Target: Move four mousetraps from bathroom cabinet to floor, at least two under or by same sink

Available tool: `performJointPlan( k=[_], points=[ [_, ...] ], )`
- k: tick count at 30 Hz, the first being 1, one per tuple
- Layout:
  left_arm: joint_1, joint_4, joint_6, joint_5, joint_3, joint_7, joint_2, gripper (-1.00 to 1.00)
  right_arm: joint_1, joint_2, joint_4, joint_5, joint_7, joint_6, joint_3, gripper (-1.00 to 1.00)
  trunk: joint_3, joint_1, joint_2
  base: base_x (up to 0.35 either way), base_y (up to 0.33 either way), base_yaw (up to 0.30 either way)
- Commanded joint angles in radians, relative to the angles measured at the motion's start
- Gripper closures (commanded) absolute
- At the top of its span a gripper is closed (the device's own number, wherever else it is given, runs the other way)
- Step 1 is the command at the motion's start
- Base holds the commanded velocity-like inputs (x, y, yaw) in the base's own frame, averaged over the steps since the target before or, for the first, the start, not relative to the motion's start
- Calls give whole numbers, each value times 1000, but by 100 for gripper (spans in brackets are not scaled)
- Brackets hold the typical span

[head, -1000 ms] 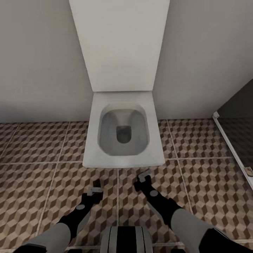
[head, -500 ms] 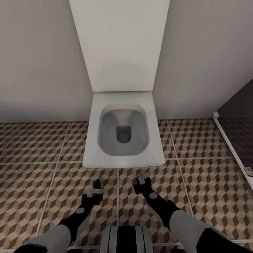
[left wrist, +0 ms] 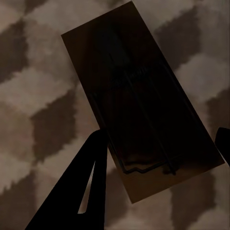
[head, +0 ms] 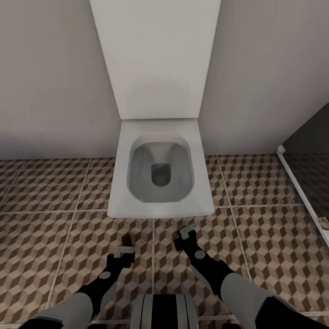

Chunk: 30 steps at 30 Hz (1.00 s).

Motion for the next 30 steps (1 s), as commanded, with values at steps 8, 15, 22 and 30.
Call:
performJointPlan(
  k=[8, 15, 22, 30],
  points=[
    [-1, 5, -4, 3, -9, 8, -2, 100, -1, 0, 1, -11, -4, -5, 8, 100, 0, 0, 0, 0, 0, 0],
    [-1, 15, -4, 1, -9, 8, -2, 100, -1, 0, 1, -11, -4, -6, 9, 100, 0, 0, 0, 0, 0, 0],
    [-1, 16, -4, 1, -9, 8, -2, 100, -1, 0, 1, -11, -4, -6, 9, 100, 0, 0, 0, 0, 0, 0],
    [-1, 16, -4, 1, -9, 8, -2, 100, -1, 0, 1, -11, -4, -6, 9, 100, 0, 0, 0, 0, 0, 0]
  ],
)
